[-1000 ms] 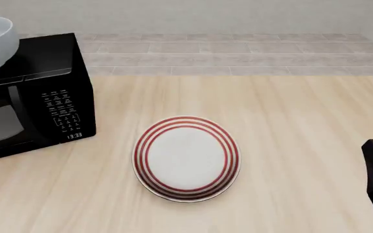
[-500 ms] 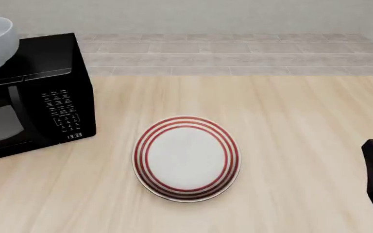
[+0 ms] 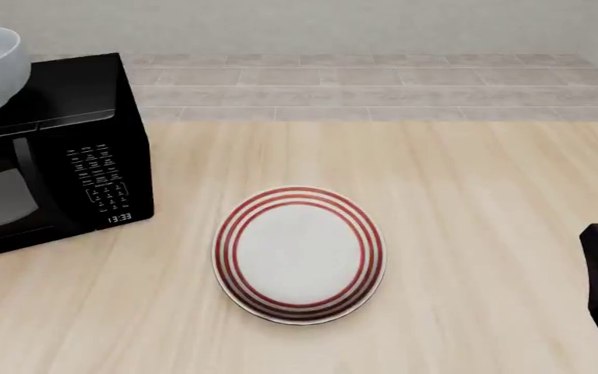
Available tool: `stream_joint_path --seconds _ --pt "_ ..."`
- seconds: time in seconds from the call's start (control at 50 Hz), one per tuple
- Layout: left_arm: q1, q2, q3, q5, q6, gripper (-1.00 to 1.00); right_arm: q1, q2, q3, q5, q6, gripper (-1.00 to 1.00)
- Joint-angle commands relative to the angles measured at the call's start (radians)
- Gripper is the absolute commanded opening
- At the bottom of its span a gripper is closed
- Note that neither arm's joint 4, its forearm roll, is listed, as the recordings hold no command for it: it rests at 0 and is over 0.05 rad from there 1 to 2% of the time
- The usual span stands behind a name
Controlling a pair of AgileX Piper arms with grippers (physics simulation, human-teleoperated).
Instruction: Pick up the white bowl and put it on the plate.
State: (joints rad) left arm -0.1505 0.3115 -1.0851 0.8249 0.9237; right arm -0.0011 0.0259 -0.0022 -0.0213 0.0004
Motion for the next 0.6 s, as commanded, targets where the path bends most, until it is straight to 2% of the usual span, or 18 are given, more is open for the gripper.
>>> stream_joint_path --seconds 0.02,0.1,0.18,0.24,0.3,0.54,0.6 --pt "0.031 0.142 -0.125 0.038 0.022 1.00 0.001 -0.008 -0.002 0.010 0.000 1.00" --pt "0.045 0.175 -0.110 0.034 0.034 1.00 0.001 -0.008 -0.002 0.010 0.000 1.00" --pt "0.064 0.205 -0.084 -0.016 0.053 1.00 0.001 -0.008 -0.002 0.010 0.000 1.00" --pt "0.101 0.221 -0.034 -0.097 0.082 1.00 0.001 -0.009 -0.002 0.010 0.000 1.00" --pt "0.095 0.225 -0.002 -0.103 0.095 1.00 0.001 -0.009 -0.002 0.010 0.000 1.00" --pt "0.129 0.316 0.002 -0.130 0.081 1.00 0.001 -0.008 -0.002 0.010 0.000 1.00" --pt "0.154 0.328 0.042 -0.159 0.109 1.00 0.001 -0.008 -0.002 0.009 0.000 1.00"
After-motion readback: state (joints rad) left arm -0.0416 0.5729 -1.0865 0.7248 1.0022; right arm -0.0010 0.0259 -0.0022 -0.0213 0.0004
